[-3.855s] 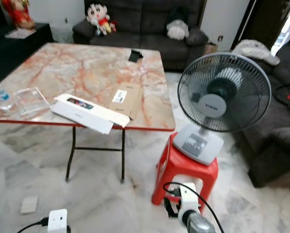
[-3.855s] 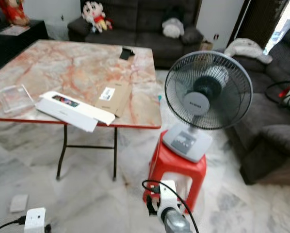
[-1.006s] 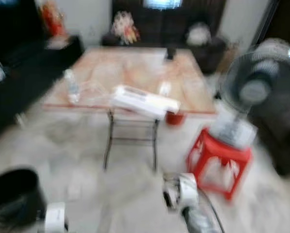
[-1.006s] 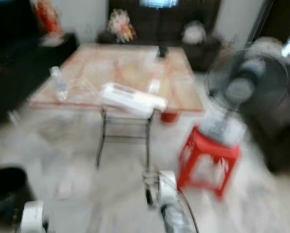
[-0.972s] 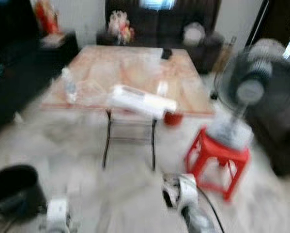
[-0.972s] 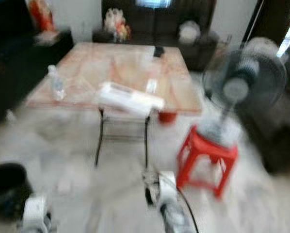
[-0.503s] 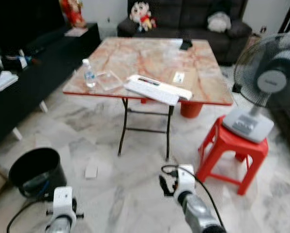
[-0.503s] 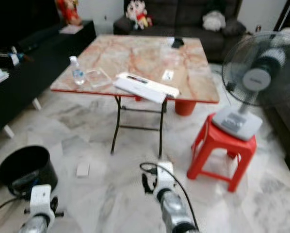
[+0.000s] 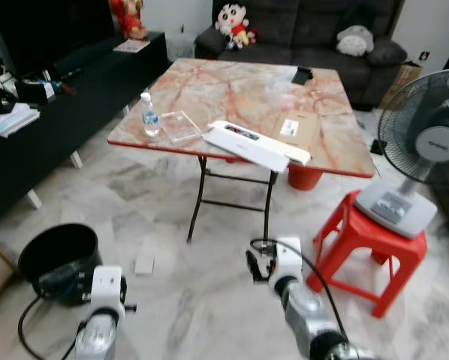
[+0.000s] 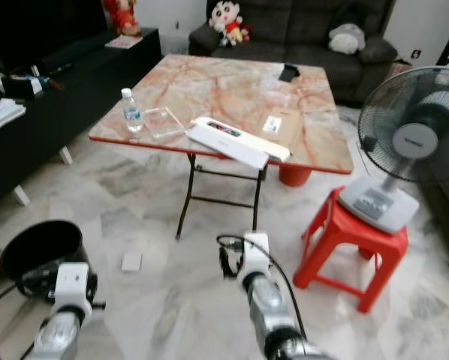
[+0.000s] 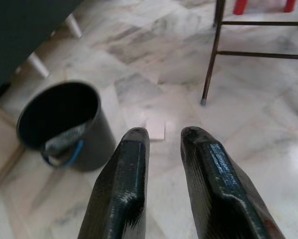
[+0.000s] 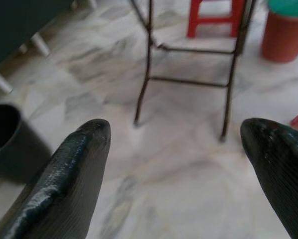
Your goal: Picking trash to rubbish bin
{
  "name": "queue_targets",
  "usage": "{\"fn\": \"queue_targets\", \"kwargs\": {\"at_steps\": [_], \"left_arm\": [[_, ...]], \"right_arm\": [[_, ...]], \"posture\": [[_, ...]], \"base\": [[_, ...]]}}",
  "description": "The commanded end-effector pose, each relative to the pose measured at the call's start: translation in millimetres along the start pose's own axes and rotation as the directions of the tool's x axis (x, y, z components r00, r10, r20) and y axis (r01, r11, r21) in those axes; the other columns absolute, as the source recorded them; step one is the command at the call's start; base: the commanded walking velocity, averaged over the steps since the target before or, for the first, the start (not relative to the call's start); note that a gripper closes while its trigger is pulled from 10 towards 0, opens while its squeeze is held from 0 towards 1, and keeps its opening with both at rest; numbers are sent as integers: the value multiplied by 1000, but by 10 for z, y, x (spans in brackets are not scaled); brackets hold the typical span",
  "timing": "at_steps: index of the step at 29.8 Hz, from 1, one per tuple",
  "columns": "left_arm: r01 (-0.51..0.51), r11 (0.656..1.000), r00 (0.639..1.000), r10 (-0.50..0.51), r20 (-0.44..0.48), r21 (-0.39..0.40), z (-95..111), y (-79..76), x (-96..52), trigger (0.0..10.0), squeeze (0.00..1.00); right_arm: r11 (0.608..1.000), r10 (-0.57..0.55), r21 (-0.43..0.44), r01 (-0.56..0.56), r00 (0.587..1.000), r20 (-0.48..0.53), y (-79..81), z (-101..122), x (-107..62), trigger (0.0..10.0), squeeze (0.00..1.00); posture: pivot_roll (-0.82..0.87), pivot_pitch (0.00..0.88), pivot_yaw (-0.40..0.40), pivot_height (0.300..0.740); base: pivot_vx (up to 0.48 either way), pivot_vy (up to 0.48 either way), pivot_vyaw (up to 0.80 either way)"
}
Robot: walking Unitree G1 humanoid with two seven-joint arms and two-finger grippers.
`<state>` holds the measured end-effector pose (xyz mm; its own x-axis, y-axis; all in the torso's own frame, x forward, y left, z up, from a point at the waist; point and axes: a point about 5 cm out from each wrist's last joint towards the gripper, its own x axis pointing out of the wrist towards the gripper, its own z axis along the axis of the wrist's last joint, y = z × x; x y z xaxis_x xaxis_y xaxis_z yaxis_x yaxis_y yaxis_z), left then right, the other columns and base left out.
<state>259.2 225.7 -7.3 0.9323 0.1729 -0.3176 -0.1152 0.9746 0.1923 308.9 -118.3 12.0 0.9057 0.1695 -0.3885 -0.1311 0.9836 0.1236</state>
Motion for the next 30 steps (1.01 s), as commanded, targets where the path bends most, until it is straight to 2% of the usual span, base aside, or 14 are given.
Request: {"fn": "queue_targets", "kwargs": {"at_steps": [1,5,8,10,13,18,19,21,26,30], "left_arm": [[49,999,998,-50,45,15,117,-143,50,10000,0],[53,998,997,-54,48,15,127,-166,53,10000,0],[72,997,992,-75,105,37,205,-215,53,10000,0],[86,993,977,-99,190,78,351,-256,65,10000,0],[77,994,959,-96,267,78,512,-269,83,10000,0],[72,994,937,-95,336,80,672,-294,89,10000,0],[74,993,921,-103,376,89,760,-320,82,10000,0],[77,992,909,-110,402,96,819,-342,74,10000,0],[81,991,901,-117,419,103,857,-367,61,10000,0],[82,991,899,-119,421,104,863,-380,51,10000,0]], "right_arm": [[998,-63,-14,62,998,-25,-227,-61,-57,10000,0],[997,-69,-36,67,997,-33,-298,-76,-77,10000,0],[997,-52,-49,54,998,34,-316,19,-71,10000,0],[1000,-13,-24,17,986,164,-220,257,-16,10000,0],[1000,19,-15,-15,963,267,-68,483,35,10000,0],[998,61,-13,-60,950,306,77,572,59,10000,0],[995,98,-13,-99,942,321,189,612,71,10000,0],[992,121,-14,-124,937,329,271,635,79,10000,0],[985,160,8,-173,926,341,380,659,83,10000,0],[975,213,-18,-221,913,347,499,665,75,10000,0]], "posture": [[49,0,-27,740],[45,0,-28,740],[45,0,-29,740],[44,0,-27,740],[41,0,-24,740],[46,0,-22,740],[54,0,-25,740],[55,0,-25,740],[52,0,-24,740],[50,0,-23,740]], "base": [[382,0,0],[382,0,0],[381,0,0],[382,0,0],[382,0,0],[382,0,0],[382,0,0],[379,0,0],[382,0,0],[383,0,0]]}}
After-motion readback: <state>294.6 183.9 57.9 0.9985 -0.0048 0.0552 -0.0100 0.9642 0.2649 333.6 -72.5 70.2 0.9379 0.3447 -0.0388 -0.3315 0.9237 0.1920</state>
